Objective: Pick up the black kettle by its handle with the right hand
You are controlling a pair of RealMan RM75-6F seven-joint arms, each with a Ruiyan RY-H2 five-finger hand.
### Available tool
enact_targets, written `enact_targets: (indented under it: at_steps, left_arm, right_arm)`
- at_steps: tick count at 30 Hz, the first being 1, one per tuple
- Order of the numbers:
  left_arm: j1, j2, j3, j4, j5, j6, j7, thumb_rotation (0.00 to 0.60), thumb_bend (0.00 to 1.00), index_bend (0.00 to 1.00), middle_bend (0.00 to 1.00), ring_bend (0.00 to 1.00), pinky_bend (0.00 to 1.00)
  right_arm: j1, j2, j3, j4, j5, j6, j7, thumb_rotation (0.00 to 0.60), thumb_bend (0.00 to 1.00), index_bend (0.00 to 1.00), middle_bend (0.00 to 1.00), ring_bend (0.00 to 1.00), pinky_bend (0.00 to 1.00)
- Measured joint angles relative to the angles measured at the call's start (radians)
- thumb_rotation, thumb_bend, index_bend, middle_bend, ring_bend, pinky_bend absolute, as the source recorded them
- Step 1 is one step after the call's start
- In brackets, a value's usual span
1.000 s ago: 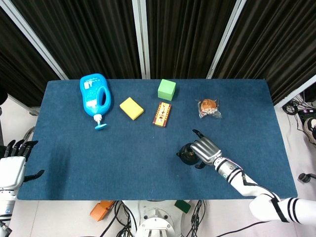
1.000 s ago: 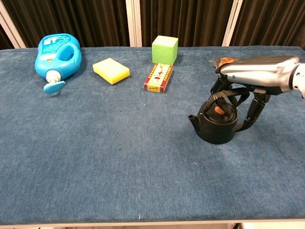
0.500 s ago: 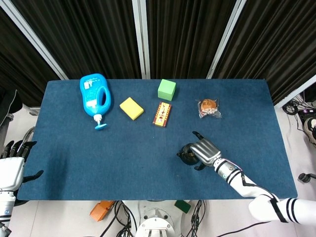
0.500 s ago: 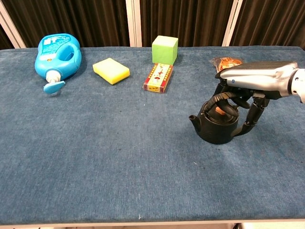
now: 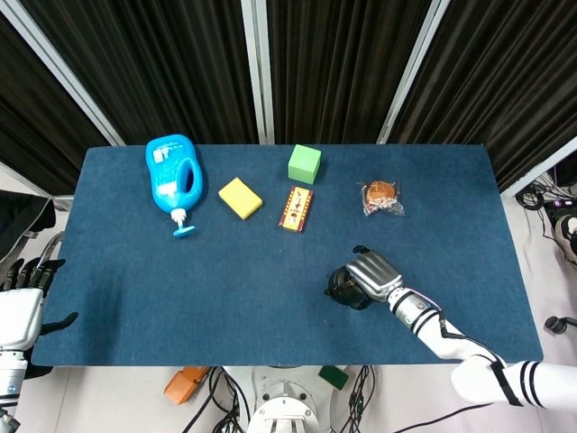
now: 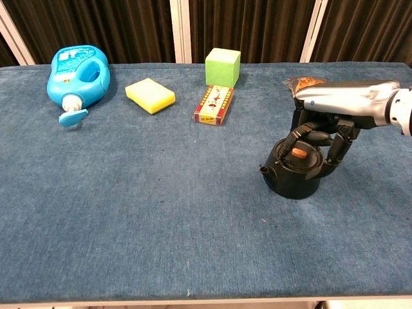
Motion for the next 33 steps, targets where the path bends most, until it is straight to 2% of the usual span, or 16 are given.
enact_targets:
  at_steps: [3, 6, 11, 14, 21, 23, 27, 33]
  left_arm:
    - [-0.001, 0.0, 0.0, -0.001, 0.001, -0.001, 0.002, 0.6, 0.02, 0.17, 0.16, 0.09, 0.0]
    - [-0.001, 0.002, 0.0, -0.003, 0.001, -0.003, 0.004, 0.6, 0.02, 0.17, 0.16, 0.09, 0.0]
    - [-0.003, 0.005, -0.002, -0.009, 0.003, -0.002, 0.008, 0.6, 0.02, 0.17, 0.16, 0.09, 0.0]
    - [-0.004, 0.007, -0.002, -0.014, 0.003, -0.004, 0.01, 0.6, 0.02, 0.17, 0.16, 0.09, 0.0]
    - [-0.007, 0.009, -0.005, -0.02, 0.005, -0.004, 0.015, 0.6, 0.02, 0.17, 0.16, 0.09, 0.0]
    - [-0.008, 0.01, -0.005, -0.023, 0.006, -0.005, 0.018, 0.6, 0.02, 0.17, 0.16, 0.09, 0.0]
    - [-0.01, 0.011, -0.006, -0.027, 0.008, -0.003, 0.021, 0.6, 0.02, 0.17, 0.16, 0.09, 0.0]
    - [-0.009, 0.013, -0.006, -0.03, 0.011, 0.0, 0.023, 0.6, 0.02, 0.17, 0.16, 0.09, 0.0]
  right_arm:
    - [-0.001, -0.01, 0.002, 0.014, -0.002, 0.013, 0.0, 0.598, 0.12, 1.0, 0.96, 1.0, 0.3]
    - [-0.003, -0.02, 0.003, 0.021, -0.001, 0.023, 0.003, 0.568, 0.07, 1.0, 0.98, 1.0, 0.33]
    - [-0.009, -0.025, 0.011, 0.026, -0.01, 0.043, 0.026, 0.46, 0.04, 1.0, 1.0, 1.0, 0.36]
    - [-0.014, -0.02, 0.018, 0.024, -0.024, 0.053, 0.057, 0.426, 0.02, 1.0, 1.0, 1.0, 0.36]
    - [-0.026, 0.012, 0.036, 0.016, -0.064, 0.084, 0.115, 0.417, 0.03, 1.0, 1.0, 1.0, 0.36]
    - [-0.031, 0.017, 0.04, 0.014, -0.079, 0.1, 0.126, 0.415, 0.08, 1.0, 1.0, 1.0, 0.38]
    - [-0.043, 0.025, 0.045, 0.011, -0.11, 0.132, 0.146, 0.414, 0.3, 1.0, 1.0, 1.0, 0.4]
    - [-0.058, 0.035, 0.047, 0.01, -0.146, 0.161, 0.182, 0.411, 0.42, 1.0, 1.0, 1.0, 0.42]
